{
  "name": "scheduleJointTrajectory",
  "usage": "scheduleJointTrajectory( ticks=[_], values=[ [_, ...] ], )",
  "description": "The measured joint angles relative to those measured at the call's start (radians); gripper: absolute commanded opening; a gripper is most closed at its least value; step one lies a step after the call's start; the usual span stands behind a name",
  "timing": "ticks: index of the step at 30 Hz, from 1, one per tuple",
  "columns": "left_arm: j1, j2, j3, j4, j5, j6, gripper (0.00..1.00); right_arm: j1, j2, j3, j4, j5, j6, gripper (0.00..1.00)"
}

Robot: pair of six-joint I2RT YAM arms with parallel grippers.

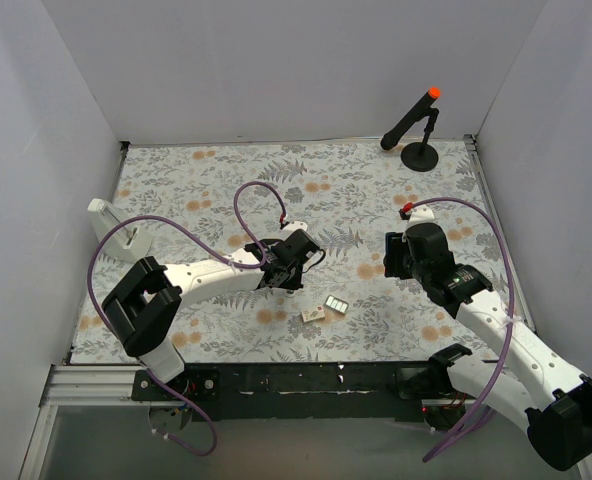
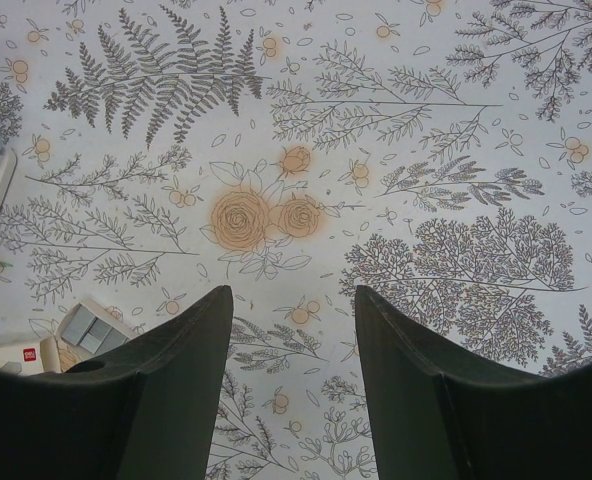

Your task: Load the staples into the stapler

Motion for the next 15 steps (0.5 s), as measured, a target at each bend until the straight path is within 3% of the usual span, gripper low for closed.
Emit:
scheduleJointTrajectory(
  ticks=[15],
  values=[
    [0.003, 0.013, 0.000, 0.000, 0.006, -0.001, 0.07, 0.000, 0.000, 0.000, 0.000, -0.002, 0.001, 0.60]
  ],
)
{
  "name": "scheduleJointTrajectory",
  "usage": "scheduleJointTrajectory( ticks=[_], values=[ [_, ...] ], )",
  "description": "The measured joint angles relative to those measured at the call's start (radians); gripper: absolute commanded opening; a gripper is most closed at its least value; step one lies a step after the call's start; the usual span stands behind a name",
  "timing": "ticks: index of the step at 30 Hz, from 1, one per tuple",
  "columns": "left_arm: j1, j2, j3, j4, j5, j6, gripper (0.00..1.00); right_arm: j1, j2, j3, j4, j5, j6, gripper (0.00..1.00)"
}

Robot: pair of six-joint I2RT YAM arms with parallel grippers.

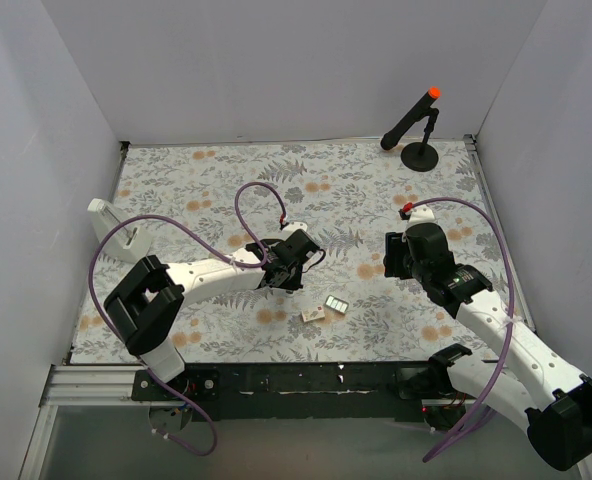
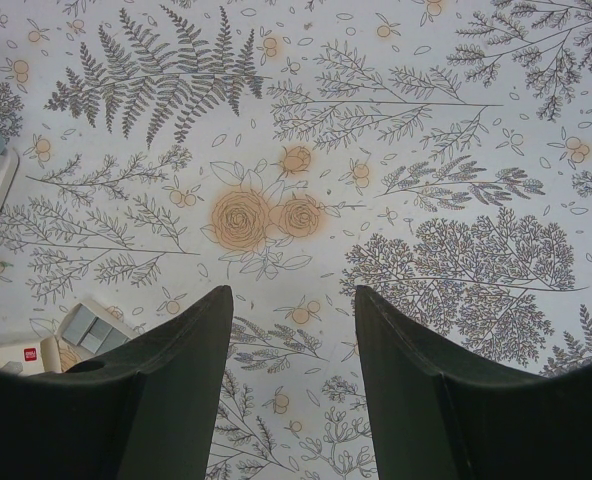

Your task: Load the staples into the stapler

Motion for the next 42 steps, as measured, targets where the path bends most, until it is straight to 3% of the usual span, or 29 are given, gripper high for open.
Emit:
scheduleJointTrajectory(
  ticks=[5, 16, 32, 38, 40, 42],
  values=[
    [0.000, 0.000, 0.000, 0.000, 0.000, 0.000, 0.11, 0.000, 0.000, 0.000, 0.000, 0.000, 0.001, 0.59],
    [0.001, 0.000, 0.000, 0.001, 0.007, 0.000, 0.29, 0.000, 0.002, 0.000, 0.000, -0.004, 0.002, 0.59],
    [0.008, 0.000, 0.004, 0.001, 0.016, 0.001, 0.43, 0.000, 0.022, 0.013, 0.003, -0.048, -0.008, 0.59],
    [0.030, -0.023, 0.004, 0.013, 0.008, 0.012, 0.63, 0.000, 0.081, 0.053, 0.050, -0.208, -0.054, 0.59],
    [0.047, -0.043, 0.003, 0.024, 0.009, 0.017, 0.78, 0.000, 0.114, 0.077, 0.068, -0.282, -0.070, 0.59],
    [0.059, -0.077, -0.010, 0.050, 0.007, 0.028, 0.82, 0.000, 0.175, 0.129, 0.075, -0.353, -0.088, 0.60]
  ],
)
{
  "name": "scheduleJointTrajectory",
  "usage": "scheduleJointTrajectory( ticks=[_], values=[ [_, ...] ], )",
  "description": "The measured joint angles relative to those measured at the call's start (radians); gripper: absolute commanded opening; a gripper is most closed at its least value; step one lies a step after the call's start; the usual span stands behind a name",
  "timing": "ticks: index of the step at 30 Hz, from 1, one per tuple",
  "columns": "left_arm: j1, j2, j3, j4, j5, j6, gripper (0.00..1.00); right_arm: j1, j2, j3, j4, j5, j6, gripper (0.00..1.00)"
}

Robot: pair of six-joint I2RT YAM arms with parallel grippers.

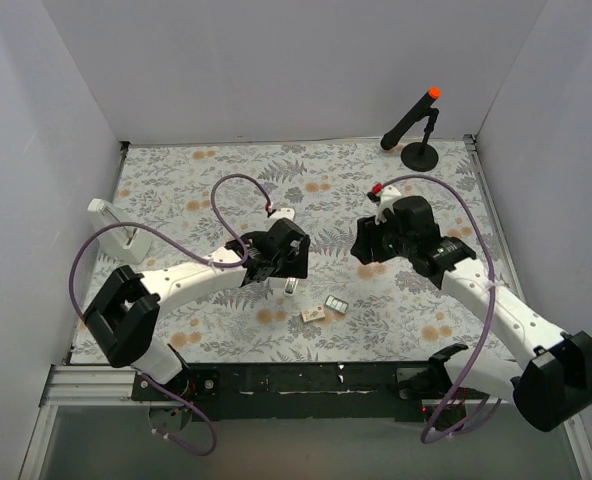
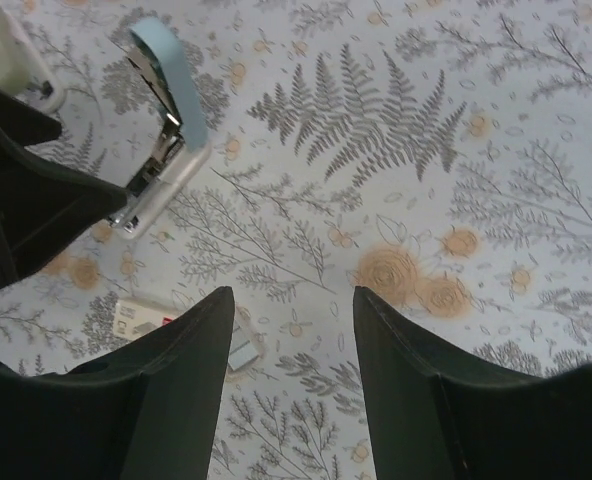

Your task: Load the staples into the stapler

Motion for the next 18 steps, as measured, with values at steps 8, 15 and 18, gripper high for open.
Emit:
scheduleJointTrajectory(
  ticks=[8, 15, 18],
  values=[
    [0.006, -0.261, -0.253, 0.135, 0.034, 0.037, 0.83, 0.000, 0.296, 0.264, 0.043, -0.216, -0.075, 0.59],
    [0.006, -0.374, -0.431, 0.286, 0.094, 0.071, 0.76, 0.016, 0.539, 0.447, 0.046, -0.362, -0.109, 0.58],
    [0.005, -0.371, -0.469, 0.363, 0.117, 0.088, 0.73, 0.037, 0.606, 0.492, 0.046, -0.392, -0.113, 0.57]
  ],
)
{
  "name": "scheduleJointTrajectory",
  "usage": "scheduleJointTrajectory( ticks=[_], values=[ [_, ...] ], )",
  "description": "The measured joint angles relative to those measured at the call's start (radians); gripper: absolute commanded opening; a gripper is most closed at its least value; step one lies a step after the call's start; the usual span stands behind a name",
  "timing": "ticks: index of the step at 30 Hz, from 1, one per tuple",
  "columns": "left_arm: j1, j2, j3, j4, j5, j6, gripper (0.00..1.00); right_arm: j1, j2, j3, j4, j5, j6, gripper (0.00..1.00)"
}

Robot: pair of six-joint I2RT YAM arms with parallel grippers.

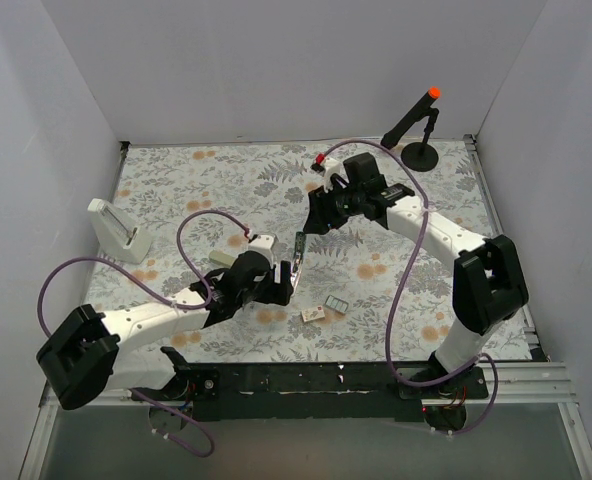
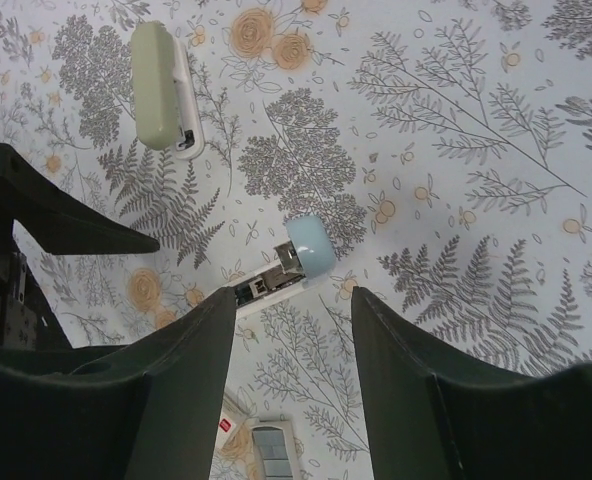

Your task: Load the staples into the stapler

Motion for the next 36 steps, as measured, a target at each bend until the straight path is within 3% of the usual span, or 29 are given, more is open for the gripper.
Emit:
scheduleJointTrajectory(
  ticks=[13, 36],
  values=[
    [-0.005, 0.119, -0.023, 0.202, 0.069, 0.059, 0.66, 0.029, 0.112, 0.037, 0.011, -0.037, 0.051, 0.53],
    [-0.008, 0.216, -0.023, 0.232, 0.085, 0.067, 0.22, 0.029, 0.159, 0.056, 0.030, -0.053, 0.068, 0.49]
  ],
)
